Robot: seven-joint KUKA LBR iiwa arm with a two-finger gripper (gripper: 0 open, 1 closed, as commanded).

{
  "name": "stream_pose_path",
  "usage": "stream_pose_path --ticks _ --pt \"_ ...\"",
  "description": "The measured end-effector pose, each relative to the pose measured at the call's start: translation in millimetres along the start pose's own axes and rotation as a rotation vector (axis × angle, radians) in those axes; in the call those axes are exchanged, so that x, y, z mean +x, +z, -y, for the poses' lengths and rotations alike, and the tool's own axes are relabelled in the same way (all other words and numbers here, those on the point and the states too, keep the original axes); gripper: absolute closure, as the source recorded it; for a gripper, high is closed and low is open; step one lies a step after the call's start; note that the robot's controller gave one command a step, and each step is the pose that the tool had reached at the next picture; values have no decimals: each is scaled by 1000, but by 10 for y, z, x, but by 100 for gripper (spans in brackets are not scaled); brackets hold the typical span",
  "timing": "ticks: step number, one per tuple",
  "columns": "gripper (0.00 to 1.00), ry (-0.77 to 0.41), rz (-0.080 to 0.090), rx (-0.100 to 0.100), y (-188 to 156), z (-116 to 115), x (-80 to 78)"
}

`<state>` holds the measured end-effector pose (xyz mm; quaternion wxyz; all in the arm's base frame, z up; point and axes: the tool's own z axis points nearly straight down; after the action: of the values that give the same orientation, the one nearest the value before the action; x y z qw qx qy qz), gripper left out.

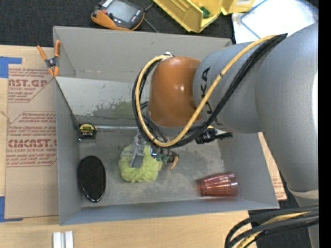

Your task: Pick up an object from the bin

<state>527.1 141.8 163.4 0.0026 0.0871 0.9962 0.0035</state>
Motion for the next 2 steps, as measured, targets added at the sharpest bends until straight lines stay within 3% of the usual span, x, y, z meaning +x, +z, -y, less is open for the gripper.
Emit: stream_pose_path --ticks 1,2 --pt "100 14 -3 1 -1049 -129 64" --pt "100 15 -4 2 -375 4 -53"
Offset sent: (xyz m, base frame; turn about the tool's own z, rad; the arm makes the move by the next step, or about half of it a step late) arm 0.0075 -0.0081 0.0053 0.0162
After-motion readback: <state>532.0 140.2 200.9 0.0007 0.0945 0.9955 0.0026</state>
